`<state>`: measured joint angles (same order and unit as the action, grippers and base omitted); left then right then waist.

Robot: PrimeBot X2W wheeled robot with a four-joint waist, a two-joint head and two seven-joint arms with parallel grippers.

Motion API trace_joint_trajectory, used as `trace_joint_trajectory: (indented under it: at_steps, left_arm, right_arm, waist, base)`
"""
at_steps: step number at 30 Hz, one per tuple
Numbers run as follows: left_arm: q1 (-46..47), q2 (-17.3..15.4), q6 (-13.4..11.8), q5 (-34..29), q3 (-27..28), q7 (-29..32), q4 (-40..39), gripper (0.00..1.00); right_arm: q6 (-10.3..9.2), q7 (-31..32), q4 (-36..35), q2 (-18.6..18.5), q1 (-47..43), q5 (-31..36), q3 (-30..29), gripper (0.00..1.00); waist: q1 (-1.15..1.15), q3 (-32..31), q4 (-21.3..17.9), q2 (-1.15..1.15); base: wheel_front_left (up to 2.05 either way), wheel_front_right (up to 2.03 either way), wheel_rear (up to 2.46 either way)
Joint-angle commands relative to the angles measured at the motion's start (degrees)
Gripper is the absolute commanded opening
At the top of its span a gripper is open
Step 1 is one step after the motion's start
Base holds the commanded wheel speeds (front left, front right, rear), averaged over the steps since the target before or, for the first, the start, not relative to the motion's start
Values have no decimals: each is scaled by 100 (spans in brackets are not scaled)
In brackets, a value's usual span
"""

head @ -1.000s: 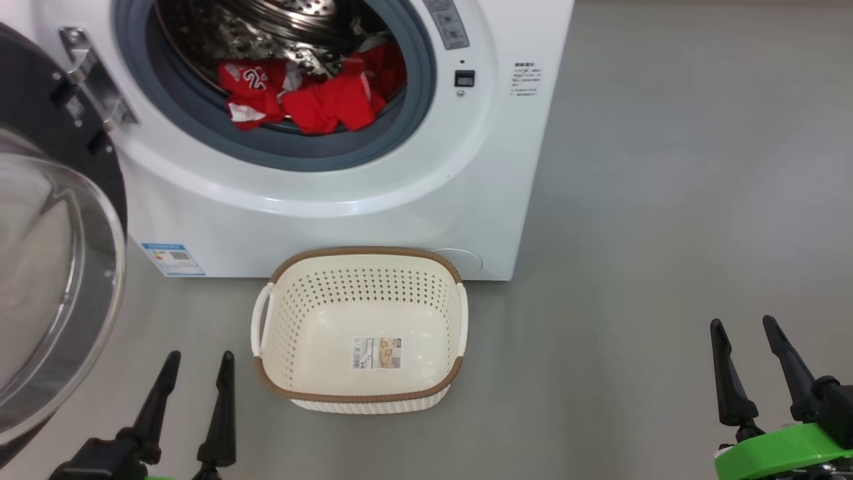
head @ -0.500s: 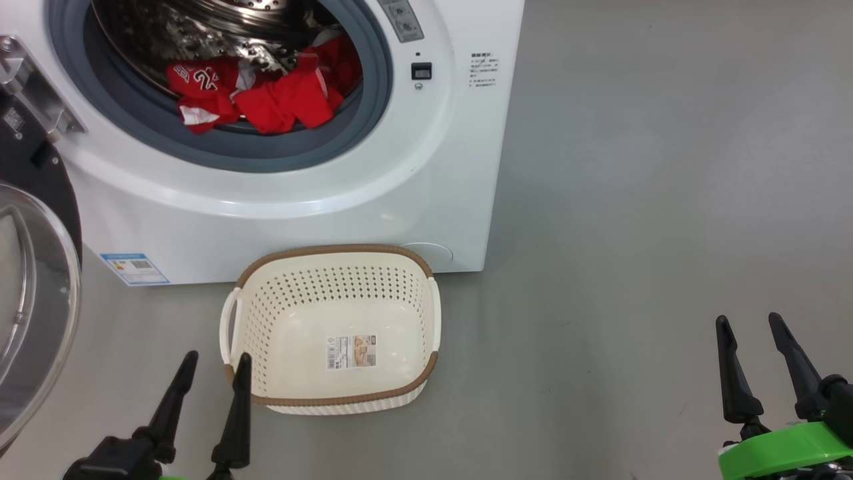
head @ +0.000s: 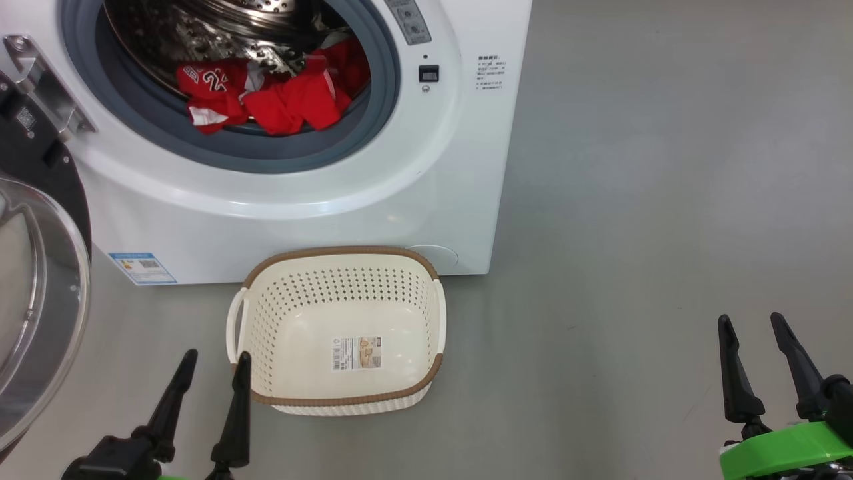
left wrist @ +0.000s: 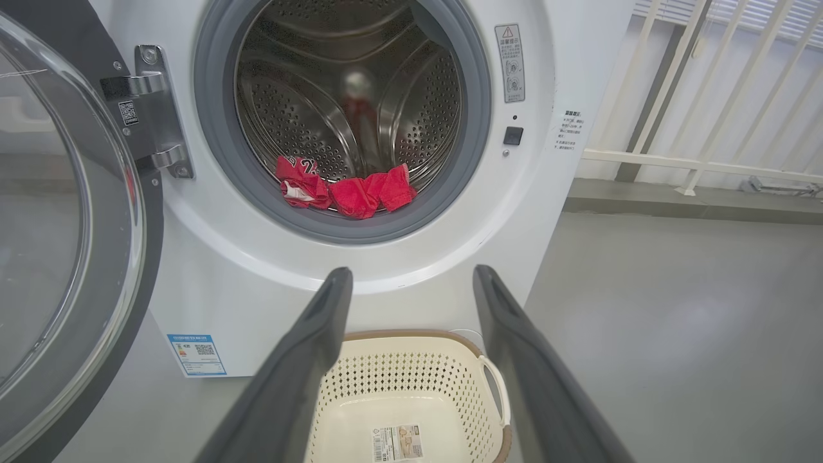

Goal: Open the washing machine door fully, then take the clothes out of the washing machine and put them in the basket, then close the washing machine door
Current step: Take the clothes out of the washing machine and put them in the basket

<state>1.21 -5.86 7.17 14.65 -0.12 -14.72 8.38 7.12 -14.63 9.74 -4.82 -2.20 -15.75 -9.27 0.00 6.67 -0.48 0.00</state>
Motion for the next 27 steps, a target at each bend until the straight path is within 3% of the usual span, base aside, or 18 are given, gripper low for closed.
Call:
trace_joint_trajectory:
  at_steps: [1,13,27]
  left_arm:
    - [162,-102,32,0,178,-28,-163,100]
    - [173,-105,32,81,111,-28,-179,100]
    - [255,-134,32,119,95,-28,-188,100]
  right_arm:
    - [36,-37,-147,-72,91,-2,98,100]
    - [36,-37,-132,-85,74,-5,146,100]
    - [36,-37,-125,-63,150,-10,221,100]
  waist:
    - [0,-14,17,0]
    - [0,-25,75,0]
    - [0,89,67,0]
  base:
    - [0,0,0]
    - [16,-18,2]
    - [134,-137,3]
